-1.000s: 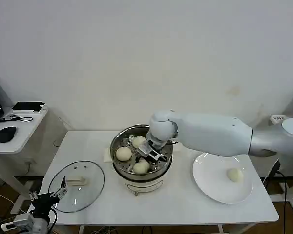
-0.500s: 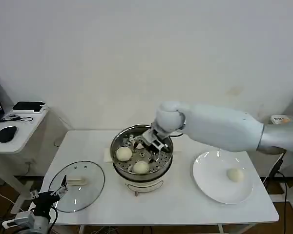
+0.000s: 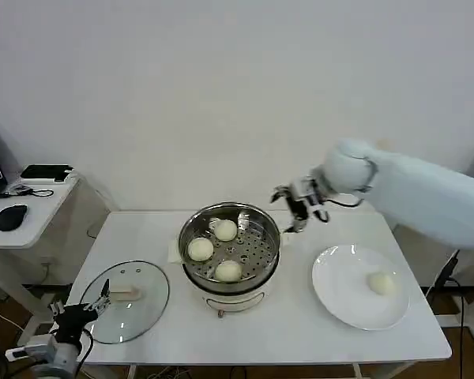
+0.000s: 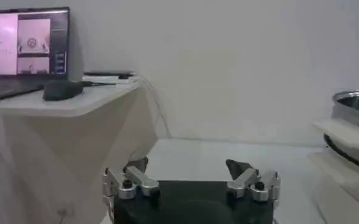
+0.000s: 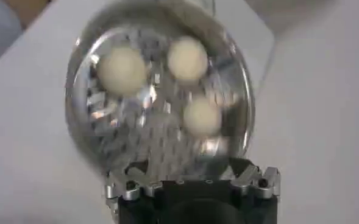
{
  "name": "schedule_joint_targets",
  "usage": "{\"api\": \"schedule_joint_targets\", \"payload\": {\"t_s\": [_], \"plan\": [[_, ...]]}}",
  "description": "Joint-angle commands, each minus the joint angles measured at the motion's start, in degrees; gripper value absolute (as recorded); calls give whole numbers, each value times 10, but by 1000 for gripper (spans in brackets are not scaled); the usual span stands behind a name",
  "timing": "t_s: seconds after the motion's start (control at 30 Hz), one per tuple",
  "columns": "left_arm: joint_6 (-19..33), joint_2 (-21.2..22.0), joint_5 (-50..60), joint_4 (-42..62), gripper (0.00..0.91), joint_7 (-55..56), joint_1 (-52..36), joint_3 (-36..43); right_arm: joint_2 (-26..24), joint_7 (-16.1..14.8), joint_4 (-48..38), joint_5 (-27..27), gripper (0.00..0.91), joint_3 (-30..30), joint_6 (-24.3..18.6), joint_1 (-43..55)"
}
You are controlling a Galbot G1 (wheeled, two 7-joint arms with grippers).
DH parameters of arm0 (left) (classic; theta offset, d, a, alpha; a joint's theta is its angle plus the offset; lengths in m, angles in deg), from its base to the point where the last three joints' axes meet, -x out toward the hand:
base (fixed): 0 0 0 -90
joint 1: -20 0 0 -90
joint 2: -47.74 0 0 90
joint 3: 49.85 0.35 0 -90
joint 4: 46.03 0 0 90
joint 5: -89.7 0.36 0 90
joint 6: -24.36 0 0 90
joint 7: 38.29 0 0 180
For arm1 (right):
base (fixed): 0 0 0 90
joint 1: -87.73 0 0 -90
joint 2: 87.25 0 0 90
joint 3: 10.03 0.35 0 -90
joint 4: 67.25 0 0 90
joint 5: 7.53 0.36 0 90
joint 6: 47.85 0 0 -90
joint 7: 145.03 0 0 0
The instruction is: Take steamed baozi put them in steamer then cover it.
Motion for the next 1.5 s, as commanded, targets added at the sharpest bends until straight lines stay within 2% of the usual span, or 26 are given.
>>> {"api": "schedule_joint_targets", "payload": {"t_s": [0.03,0.2,0.37,0.57,0.9,1.5], "plan": [[0,-9,-1,1,907,0,-4,9,-185,2,24,-65,897,8,17,-66],[0,-7,0,6,907,-1,-3,15,-213,10,13,-93,897,133,8,-210],[0,-10,0,7,907,0,-4,13,-225,9,-5,-126,897,165,-3,-286],[0,-7,4,11,907,0,-2,16,-217,7,-28,-146,907,239,-12,-373],[0,-4,5,8,907,1,3,15,-158,7,-98,-160,897,275,-16,-408],[0,-1,5,13,907,0,4,9,-104,7,-181,-196,887,288,-23,-413]]}}
